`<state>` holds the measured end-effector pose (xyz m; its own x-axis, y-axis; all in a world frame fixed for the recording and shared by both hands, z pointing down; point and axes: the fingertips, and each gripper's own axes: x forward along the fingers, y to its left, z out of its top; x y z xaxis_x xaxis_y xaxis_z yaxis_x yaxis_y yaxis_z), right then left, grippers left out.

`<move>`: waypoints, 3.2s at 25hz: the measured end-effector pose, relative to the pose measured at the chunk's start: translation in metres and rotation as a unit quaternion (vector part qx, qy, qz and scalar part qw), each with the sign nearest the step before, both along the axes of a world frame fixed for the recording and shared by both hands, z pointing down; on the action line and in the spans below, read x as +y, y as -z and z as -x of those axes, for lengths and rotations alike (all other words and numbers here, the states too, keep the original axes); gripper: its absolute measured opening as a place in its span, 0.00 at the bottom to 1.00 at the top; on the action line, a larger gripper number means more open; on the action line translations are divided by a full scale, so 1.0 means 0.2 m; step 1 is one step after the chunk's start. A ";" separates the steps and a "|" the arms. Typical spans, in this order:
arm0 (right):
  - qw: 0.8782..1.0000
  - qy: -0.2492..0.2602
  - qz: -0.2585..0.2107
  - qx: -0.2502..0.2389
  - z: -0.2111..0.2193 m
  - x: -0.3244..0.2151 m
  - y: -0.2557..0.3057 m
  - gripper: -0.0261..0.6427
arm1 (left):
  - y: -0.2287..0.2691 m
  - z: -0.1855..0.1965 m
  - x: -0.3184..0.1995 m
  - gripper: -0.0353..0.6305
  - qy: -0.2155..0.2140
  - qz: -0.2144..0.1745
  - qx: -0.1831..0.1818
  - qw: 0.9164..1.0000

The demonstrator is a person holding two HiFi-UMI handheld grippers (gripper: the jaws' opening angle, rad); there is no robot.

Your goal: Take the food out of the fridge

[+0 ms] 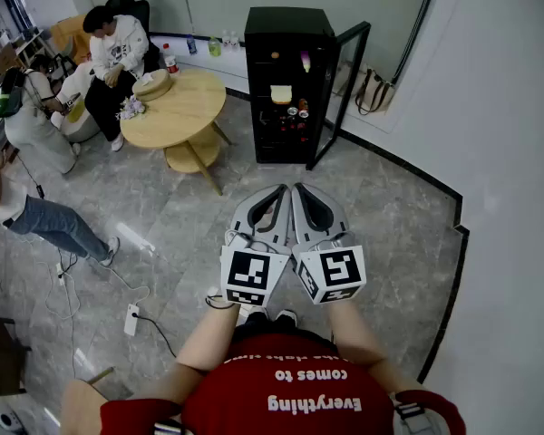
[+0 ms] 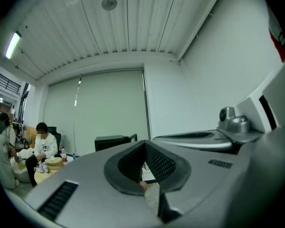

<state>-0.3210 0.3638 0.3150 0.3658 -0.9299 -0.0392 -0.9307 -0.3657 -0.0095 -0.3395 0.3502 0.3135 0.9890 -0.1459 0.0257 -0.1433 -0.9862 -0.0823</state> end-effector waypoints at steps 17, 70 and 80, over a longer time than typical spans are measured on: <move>1.000 0.000 -0.009 0.000 -0.03 0.07 -0.11 0.06 | -0.09 -0.02 0.08 0.06 -0.004 0.007 0.007 1.000; 0.995 -0.040 0.076 -0.050 -2.39 -1.51 -0.50 0.06 | -0.43 -2.37 -1.49 0.06 -0.020 0.042 -0.070 0.996; 0.987 0.031 0.100 -0.124 -2.42 -1.98 -0.75 0.06 | -0.67 -2.42 -1.96 0.06 0.038 0.056 -0.131 0.989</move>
<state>0.1632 -0.0315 0.4641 0.2832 -0.9310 0.2305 -0.9296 -0.3255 -0.1726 0.1440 -0.0410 0.4468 0.9329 -0.2009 0.2990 -0.2052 -0.9786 -0.0175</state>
